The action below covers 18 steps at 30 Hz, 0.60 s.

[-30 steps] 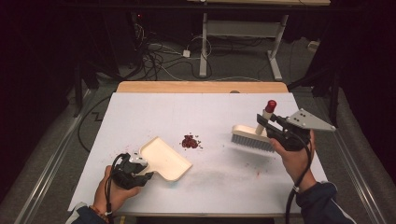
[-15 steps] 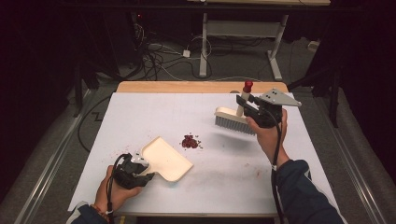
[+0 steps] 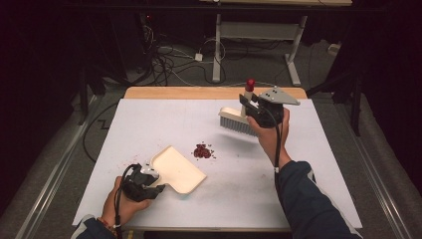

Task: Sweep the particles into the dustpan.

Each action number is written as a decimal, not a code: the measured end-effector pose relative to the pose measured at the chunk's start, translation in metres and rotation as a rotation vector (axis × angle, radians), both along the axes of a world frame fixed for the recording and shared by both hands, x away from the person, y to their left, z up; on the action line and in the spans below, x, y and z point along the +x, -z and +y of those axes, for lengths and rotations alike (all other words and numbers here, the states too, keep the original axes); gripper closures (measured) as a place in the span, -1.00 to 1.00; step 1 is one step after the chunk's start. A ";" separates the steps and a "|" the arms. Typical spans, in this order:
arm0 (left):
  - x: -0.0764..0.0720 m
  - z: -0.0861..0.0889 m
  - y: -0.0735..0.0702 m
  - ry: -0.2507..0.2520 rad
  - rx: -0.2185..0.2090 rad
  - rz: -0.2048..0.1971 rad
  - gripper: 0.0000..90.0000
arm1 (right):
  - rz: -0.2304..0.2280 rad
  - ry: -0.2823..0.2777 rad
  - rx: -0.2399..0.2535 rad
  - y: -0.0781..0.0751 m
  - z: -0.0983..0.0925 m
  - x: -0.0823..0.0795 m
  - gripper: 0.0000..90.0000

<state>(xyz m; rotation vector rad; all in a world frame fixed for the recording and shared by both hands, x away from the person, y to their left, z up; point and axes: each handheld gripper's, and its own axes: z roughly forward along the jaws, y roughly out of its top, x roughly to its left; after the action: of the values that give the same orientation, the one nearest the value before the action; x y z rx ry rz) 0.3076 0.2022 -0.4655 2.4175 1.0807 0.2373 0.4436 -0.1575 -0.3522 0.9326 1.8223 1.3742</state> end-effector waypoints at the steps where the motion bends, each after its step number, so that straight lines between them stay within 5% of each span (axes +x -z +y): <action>1: 0.000 0.000 0.000 0.001 0.002 -0.001 0.42 | -0.001 -0.003 0.003 0.001 0.002 0.001 0.55; 18: 0.003 -0.004 0.001 0.002 0.008 0.017 0.42 | 0.028 0.013 -0.006 0.025 0.046 0.011 0.55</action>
<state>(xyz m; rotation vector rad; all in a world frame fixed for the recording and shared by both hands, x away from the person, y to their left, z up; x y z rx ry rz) 0.3105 0.1985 -0.4668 2.4321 1.0861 0.2214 0.4547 -0.1112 -0.3775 0.9629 1.8368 1.3540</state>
